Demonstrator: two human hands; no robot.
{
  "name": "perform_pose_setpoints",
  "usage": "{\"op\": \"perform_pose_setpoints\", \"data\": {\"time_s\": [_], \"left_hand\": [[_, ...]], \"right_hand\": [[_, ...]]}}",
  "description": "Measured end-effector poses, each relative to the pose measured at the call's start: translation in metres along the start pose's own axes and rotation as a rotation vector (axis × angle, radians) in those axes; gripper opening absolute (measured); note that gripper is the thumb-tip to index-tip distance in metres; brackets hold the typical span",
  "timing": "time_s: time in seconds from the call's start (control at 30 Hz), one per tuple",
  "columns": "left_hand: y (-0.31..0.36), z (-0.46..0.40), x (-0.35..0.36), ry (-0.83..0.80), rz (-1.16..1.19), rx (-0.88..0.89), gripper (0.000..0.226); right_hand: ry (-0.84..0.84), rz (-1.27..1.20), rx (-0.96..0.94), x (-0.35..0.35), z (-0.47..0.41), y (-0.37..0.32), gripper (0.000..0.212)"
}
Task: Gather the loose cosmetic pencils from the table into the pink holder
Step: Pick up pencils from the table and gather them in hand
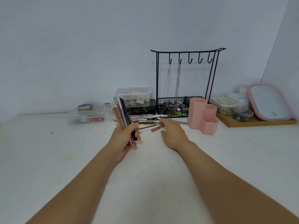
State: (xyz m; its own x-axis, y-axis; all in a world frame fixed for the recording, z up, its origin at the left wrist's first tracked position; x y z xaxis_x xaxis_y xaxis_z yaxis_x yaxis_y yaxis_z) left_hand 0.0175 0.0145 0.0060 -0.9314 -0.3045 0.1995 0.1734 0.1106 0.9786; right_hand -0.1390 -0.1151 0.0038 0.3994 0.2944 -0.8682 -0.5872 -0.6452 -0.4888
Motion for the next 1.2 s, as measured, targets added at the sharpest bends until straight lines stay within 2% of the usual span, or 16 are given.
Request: {"op": "perform_pose_setpoints", "data": {"time_s": [0.1,0.33,0.5,0.63,0.7,0.77,0.83,0.93,1.0,1.2], "left_hand": [[-0.001,0.0,0.0,0.004,-0.004,-0.015,0.016],[0.0,0.001,0.0,-0.023,-0.009,-0.036,0.025],[-0.001,0.001,0.001,-0.017,-0.001,-0.055,0.026],[-0.001,0.001,0.002,-0.025,-0.026,-0.05,0.036],[0.0,0.002,0.002,-0.021,-0.036,-0.043,0.041],[0.0,0.002,0.004,-0.03,-0.043,-0.036,0.041],[0.0,0.003,0.005,-0.05,-0.05,-0.03,0.039],[0.001,0.005,0.008,-0.079,-0.077,-0.018,0.039],[0.002,0.006,0.01,-0.103,-0.097,-0.006,0.039],[0.003,0.01,0.014,-0.242,-0.114,-0.005,0.049]], "right_hand": [[-0.058,0.125,0.014,0.005,-0.003,-0.004,0.043],[-0.033,0.121,0.0,-0.002,0.002,-0.01,0.032],[-0.083,0.195,0.007,-0.01,0.0,-0.015,0.022],[-0.075,0.139,-0.016,-0.01,0.003,-0.016,0.017],[0.047,0.028,-0.087,-0.009,0.006,-0.018,0.011],[0.177,-0.213,-0.192,-0.013,0.009,-0.024,0.008],[0.238,-0.461,-0.253,-0.019,0.009,-0.033,0.006],[0.151,-0.853,-0.257,-0.022,0.008,-0.048,0.006],[0.071,-1.014,-0.29,-0.021,0.01,-0.057,0.007],[0.046,-1.115,-0.342,-0.017,0.013,-0.067,0.006]]}}
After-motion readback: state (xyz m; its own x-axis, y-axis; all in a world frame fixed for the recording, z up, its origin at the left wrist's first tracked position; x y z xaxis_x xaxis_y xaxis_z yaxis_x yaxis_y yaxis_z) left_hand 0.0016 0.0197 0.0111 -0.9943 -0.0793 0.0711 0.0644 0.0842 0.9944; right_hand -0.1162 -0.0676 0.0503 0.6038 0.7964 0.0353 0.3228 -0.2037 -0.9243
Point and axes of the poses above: each hand's wrist, its own z-axis away from the middle knuckle, its own x-axis out of the palm, y = z × x, the point moved 2 cm from there along -z, towards the middle knuckle, and after that the axes turned 14 degrees about -y, right-handed, at the moved point
